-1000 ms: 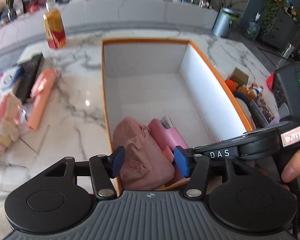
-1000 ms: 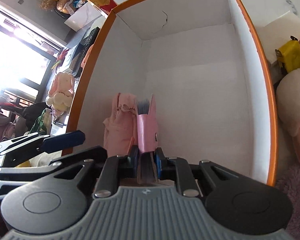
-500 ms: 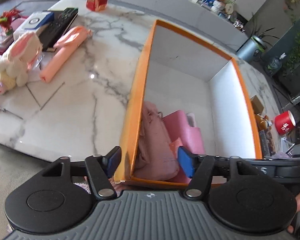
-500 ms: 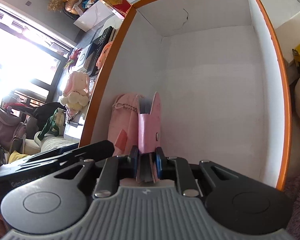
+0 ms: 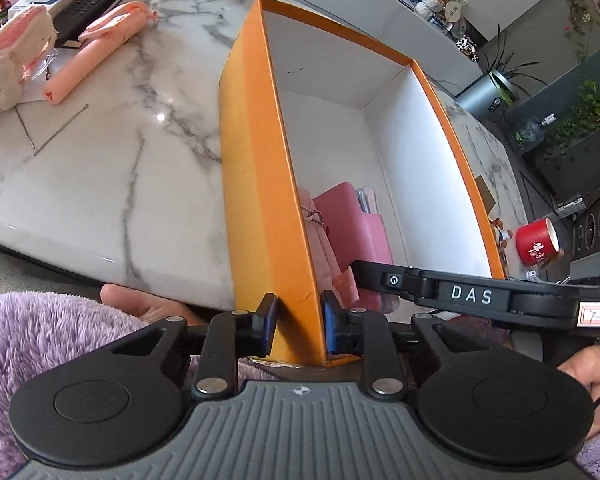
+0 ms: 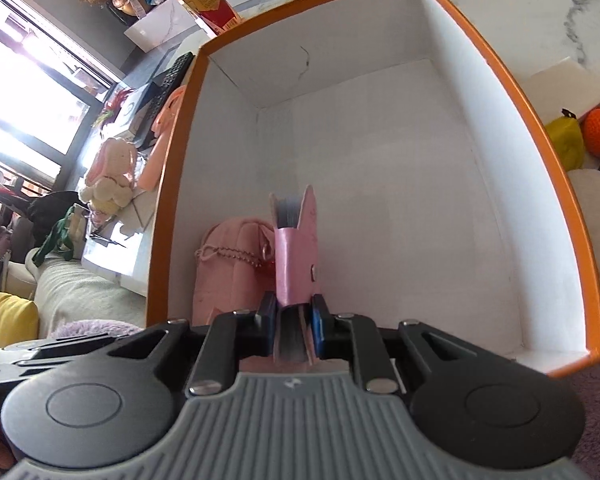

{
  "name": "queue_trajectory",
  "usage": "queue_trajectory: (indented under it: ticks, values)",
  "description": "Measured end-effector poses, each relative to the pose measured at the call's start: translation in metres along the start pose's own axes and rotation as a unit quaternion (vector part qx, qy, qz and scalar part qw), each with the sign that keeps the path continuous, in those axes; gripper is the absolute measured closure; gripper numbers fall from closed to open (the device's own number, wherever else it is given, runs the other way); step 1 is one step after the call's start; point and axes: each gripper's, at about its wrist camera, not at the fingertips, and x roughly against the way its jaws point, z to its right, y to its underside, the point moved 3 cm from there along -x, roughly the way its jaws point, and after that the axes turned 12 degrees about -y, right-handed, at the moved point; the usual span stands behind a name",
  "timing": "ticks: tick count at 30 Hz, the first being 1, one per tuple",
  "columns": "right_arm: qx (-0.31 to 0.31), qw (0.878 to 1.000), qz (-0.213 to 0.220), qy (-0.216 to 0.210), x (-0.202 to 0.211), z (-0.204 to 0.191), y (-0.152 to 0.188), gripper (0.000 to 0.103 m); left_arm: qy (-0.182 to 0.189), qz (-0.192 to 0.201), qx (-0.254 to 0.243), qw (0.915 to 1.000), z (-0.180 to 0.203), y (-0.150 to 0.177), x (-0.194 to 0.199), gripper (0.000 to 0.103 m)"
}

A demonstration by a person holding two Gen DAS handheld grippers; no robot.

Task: Organize objects
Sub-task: 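Open the left tool releasing the backpack while the right releases the wallet inside the box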

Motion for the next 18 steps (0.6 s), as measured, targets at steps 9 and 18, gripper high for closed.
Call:
queue_trajectory:
  ticks: [9, 18]
  values:
    - [0.056, 0.998, -0.031, 0.020, -0.017, -0.019, 0.010, 0.079, 0.001, 0.007, 0.016, 0.9998, -0.002, -0.001, 0.001, 0.077]
    - [0.084, 0.994, -0.063, 0.017, -0.023, -0.027, 0.003, 0.077, -0.001, 0.013, 0.007, 0.9999, -0.003, -0.003, 0.003, 0.078]
